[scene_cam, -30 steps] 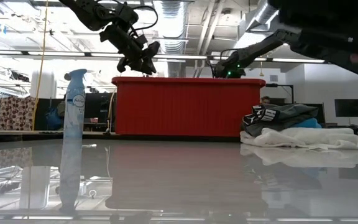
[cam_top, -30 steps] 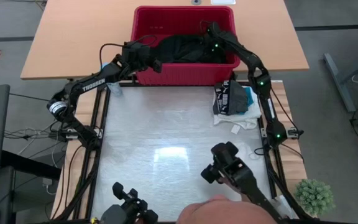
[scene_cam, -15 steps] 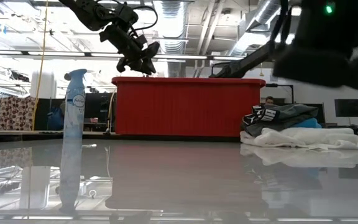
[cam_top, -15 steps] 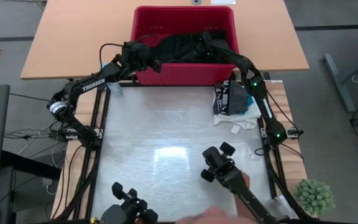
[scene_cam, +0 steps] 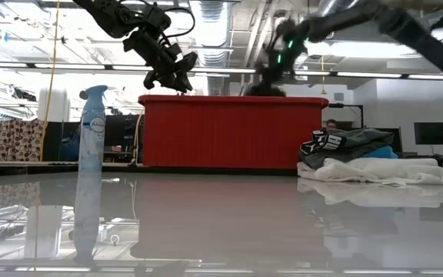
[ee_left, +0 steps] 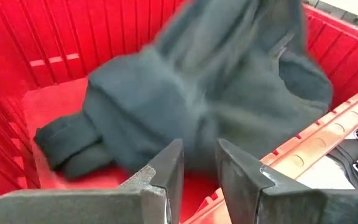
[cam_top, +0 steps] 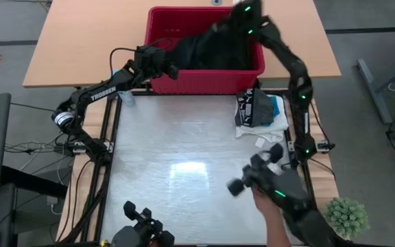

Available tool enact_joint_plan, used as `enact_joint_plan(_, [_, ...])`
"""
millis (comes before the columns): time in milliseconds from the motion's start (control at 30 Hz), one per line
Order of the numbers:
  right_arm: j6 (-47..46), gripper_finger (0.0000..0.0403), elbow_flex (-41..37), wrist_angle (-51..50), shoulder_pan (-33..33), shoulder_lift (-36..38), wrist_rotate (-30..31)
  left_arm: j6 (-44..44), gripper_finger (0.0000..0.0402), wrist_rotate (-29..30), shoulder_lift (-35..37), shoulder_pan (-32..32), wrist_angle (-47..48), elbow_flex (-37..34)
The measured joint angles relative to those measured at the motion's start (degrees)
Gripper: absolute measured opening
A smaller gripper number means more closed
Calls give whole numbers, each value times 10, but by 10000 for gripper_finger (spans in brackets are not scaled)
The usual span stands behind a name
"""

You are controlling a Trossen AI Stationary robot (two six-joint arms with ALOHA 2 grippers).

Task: Fold laundry
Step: Fold the blue pants

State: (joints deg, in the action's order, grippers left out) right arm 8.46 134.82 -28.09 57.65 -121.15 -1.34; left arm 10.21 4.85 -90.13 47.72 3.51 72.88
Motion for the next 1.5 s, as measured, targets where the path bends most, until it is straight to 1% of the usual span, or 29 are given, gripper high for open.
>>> enact_joint_plan(33, [-32,28,0,36,3,18,-49,0,85,0,0,0,0,0])
enact_joint_plan(67, [-73,28,0,75,7,37,-112,0,85,0,0,0,0,0])
enact_joint_plan(100, [-126,28,0,120,8,56,-182,0,85,0,0,0,0,0])
enact_joint_plan(167, [-230,28,0,238,6,93,-347,-1,85,0,0,0,0,0])
enact_joint_plan(200, [-266,28,0,300,-6,114,-420,-1,85,0,0,0,0,0])
enact_joint_plan(267, [-285,28,0,396,-52,170,-546,-1,85,1,0,0,0,0])
enact_joint_plan(300, [-279,28,0,413,-77,207,-597,-1,85,1,0,0,-1,0])
enact_joint_plan(333, [-265,28,-1,413,-111,249,-636,-1,85,1,0,0,-2,0])
enact_joint_plan(367, [-249,28,2,409,-143,279,-660,-1,85,0,0,0,-3,0])
enact_joint_plan(467, [-195,28,9,327,-229,345,-696,-9,85,1,0,0,-4,0])
enact_joint_plan(500, [-170,28,10,283,-257,360,-700,-12,85,0,0,0,-3,0])
enact_joint_plan(633, [-78,28,1,93,-375,372,-682,-29,85,-1,0,0,4,0])
enact_joint_plan(667, [-53,28,-1,31,-400,371,-650,-36,85,-1,0,0,6,0])
enact_joint_plan(700, [-20,28,-2,-31,-424,366,-587,-41,85,-1,0,0,8,0])
enact_joint_plan(733, [9,28,-6,-102,-444,363,-509,-46,85,-1,0,0,11,0])
enact_joint_plan(767, [27,28,-12,-150,-462,363,-415,-47,85,-1,0,0,16,0])
enact_joint_plan(800, [34,28,-15,-175,-477,363,-322,-47,85,-1,0,0,22,0])
enact_joint_plan(833, [34,28,-18,-185,-487,364,-250,-46,85,-1,0,0,28,0])
enact_joint_plan(867, [29,28,-21,-194,-489,360,-192,-46,85,-2,0,0,34,0])
enact_joint_plan(900, [20,28,-24,-205,-483,351,-150,-46,85,-5,0,0,40,0])
enact_joint_plan(933, [11,28,-28,-213,-475,342,-127,-47,85,-13,1,0,44,0])
enact_joint_plan(1000, [-7,28,-34,-222,-458,318,-114,-48,85,-40,6,0,59,0])
enact_joint_plan(1100, [-29,28,-42,-226,-446,278,-107,-43,85,-97,29,-1,69,0])
enact_joint_plan(1167, [-33,28,-43,-236,-451,254,-111,-39,85,-137,51,-1,69,1])
enact_joint_plan(1233, [-32,28,-41,-226,-455,243,-130,-36,85,-165,77,-1,74,7])
enact_joint_plan(1333, [-26,28,-37,-203,-467,229,-162,-29,85,-193,121,-3,69,17])
enact_joint_plan(1433, [-10,28,-39,-184,-484,215,-165,-19,85,-223,152,-11,64,18])
enact_joint_plan(1500, [4,28,-41,-179,-490,214,-164,-3,85,-275,163,-18,63,17])
